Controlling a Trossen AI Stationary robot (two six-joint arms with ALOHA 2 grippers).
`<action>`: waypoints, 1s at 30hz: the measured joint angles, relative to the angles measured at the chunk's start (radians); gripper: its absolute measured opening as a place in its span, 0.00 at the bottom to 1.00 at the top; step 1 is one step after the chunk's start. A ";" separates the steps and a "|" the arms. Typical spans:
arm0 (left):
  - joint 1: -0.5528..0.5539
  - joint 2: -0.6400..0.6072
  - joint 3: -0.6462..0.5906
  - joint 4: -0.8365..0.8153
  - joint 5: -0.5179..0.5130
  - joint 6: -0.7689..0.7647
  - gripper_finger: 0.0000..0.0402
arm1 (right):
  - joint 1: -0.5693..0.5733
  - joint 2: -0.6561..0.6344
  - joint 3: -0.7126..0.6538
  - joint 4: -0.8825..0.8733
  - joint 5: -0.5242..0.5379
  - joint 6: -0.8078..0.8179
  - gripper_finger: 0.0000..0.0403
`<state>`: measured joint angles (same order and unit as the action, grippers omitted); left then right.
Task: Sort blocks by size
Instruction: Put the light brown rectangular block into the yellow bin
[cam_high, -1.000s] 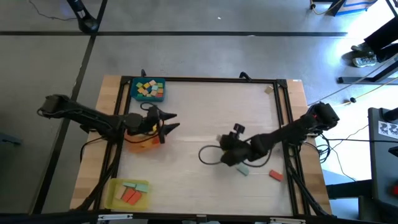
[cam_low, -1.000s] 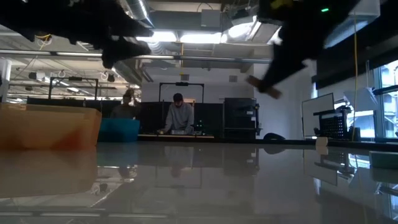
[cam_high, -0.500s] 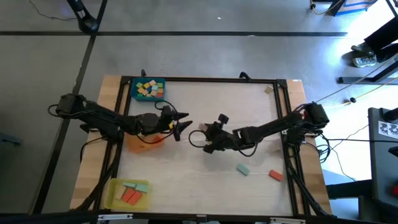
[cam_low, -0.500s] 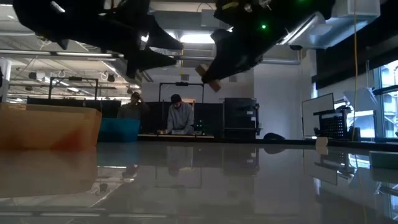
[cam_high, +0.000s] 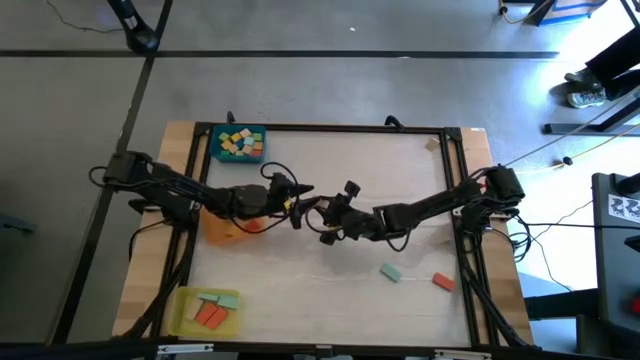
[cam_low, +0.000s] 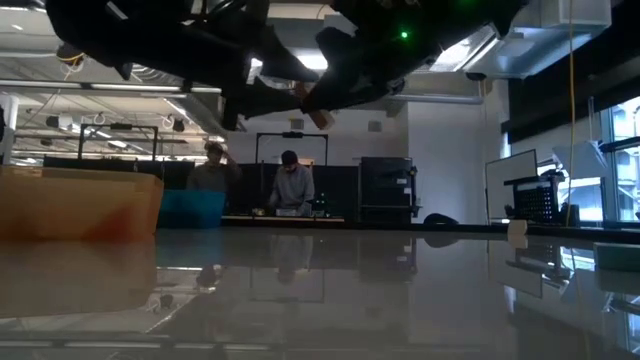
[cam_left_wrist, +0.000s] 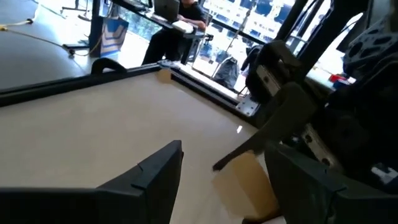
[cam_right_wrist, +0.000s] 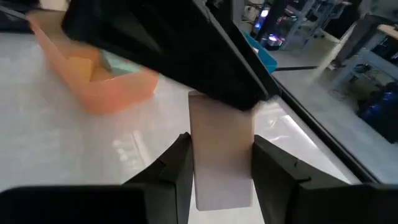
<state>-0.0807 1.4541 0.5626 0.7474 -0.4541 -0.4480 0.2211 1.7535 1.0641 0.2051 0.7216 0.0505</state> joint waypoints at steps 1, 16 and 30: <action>0.000 0.007 0.006 0.003 0.000 0.000 0.54 | 0.000 0.000 0.000 0.011 -0.011 -0.005 0.33; -0.011 0.016 0.010 -0.022 0.039 -0.019 0.54 | -0.001 0.000 0.000 0.010 0.032 -0.037 0.33; -0.006 0.016 0.008 -0.006 0.051 -0.022 0.54 | 0.001 -0.002 0.001 0.022 0.007 -0.057 0.33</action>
<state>-0.0872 1.4696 0.5709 0.7412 -0.4026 -0.4705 0.2218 1.7512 1.0649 0.2267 0.7282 -0.0069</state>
